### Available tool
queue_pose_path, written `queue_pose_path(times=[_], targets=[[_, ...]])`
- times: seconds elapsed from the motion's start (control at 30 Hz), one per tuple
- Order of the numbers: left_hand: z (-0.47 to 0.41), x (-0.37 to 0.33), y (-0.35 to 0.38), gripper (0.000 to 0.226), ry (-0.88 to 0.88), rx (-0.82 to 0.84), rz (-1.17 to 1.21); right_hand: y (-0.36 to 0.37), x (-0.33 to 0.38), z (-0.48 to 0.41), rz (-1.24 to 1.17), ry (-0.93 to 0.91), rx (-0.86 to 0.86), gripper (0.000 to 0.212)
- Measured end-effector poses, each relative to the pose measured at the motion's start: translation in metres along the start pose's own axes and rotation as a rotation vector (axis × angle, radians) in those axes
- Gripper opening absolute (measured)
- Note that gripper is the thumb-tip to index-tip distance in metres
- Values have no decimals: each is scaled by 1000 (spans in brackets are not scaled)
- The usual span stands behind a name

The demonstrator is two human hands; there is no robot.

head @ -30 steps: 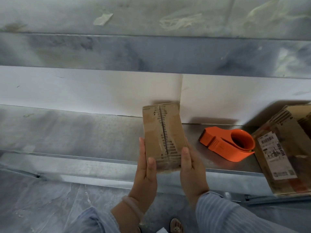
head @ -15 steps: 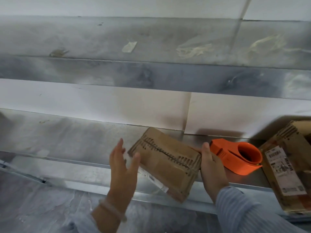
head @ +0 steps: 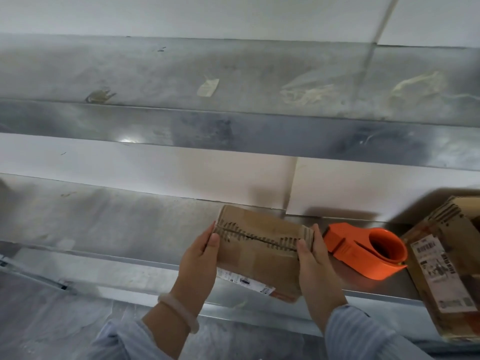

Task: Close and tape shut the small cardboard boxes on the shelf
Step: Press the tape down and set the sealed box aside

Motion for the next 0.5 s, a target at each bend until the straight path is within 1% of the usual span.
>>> queue_pose_path(times=[0.03,0.1,0.17,0.2,0.23,0.27,0.3,0.33,0.4,0.47,0.5], targets=[[-3,-3,-3,24,20,28,-37,-1,2,-4,2,12,13,52],[-14,-5,-10,17,78,67,-220,-6,7,-11,40,4,32,52],[-22,-6,-11,4,91,82,-337,-11,16,-18,152,-36,73,54],[-24,-5,-10,7,94,95,-341,-13,21,-20,222,-62,97,55],[-24,-4,-9,19,113,110,-325,-14,25,-21,300,-96,107,56],[-24,-3,-9,35,150,126,-324,-14,27,-24,382,-144,110,57],[-23,-3,-8,51,208,159,-357,-14,29,-26,475,-200,121,58],[-23,-3,-7,59,276,211,-424,-14,29,-27,574,-252,142,59],[-25,-2,-6,61,382,289,-540,-14,27,-30,703,-318,190,60],[-31,0,-6,60,431,284,-626,-14,25,-32,746,-333,213,60],[-33,-1,-5,66,462,261,-679,-14,25,-34,770,-340,212,59]])
Point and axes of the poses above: each hand's wrist, its own z-axis away from the middle knuckle, its own y-axis out of the palm, x = y × z, the point moved 1 cm from there along -z, towards the middle knuckle, and after that the axes turned 4 degrees about z, right-handed, at the moved point
